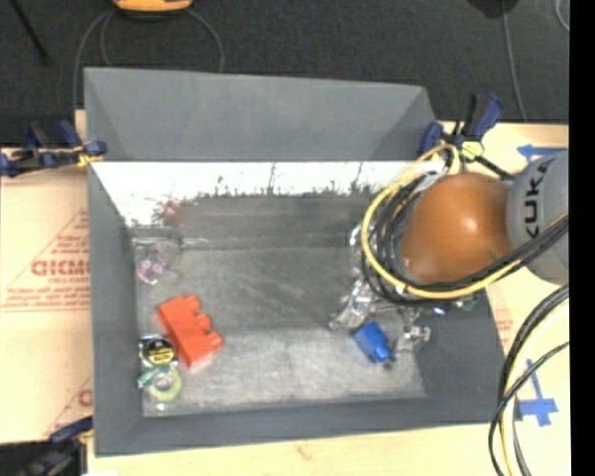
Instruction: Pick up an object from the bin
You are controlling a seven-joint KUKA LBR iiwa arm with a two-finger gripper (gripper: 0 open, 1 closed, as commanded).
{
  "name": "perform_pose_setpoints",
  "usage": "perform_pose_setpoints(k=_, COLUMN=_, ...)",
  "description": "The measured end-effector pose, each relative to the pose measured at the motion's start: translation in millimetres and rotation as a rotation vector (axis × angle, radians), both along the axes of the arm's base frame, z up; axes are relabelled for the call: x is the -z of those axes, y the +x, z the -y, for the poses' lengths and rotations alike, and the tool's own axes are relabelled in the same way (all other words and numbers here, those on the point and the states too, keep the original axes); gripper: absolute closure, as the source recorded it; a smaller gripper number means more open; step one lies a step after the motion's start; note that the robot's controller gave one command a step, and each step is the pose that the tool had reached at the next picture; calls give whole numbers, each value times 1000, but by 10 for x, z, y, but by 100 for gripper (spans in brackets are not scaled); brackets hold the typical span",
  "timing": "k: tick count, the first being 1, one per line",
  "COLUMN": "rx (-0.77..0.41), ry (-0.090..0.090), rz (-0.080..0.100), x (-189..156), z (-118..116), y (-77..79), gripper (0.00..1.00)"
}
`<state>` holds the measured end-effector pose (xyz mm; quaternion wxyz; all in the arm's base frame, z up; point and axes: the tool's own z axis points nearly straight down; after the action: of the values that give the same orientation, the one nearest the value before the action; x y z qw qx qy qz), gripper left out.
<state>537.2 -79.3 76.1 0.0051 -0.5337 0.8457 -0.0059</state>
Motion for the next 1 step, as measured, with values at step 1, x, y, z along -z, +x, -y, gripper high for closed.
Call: perform_pose_setpoints(k=1, rx=1, ry=-4, rz=-4, x=-30, z=13, y=7, gripper=100)
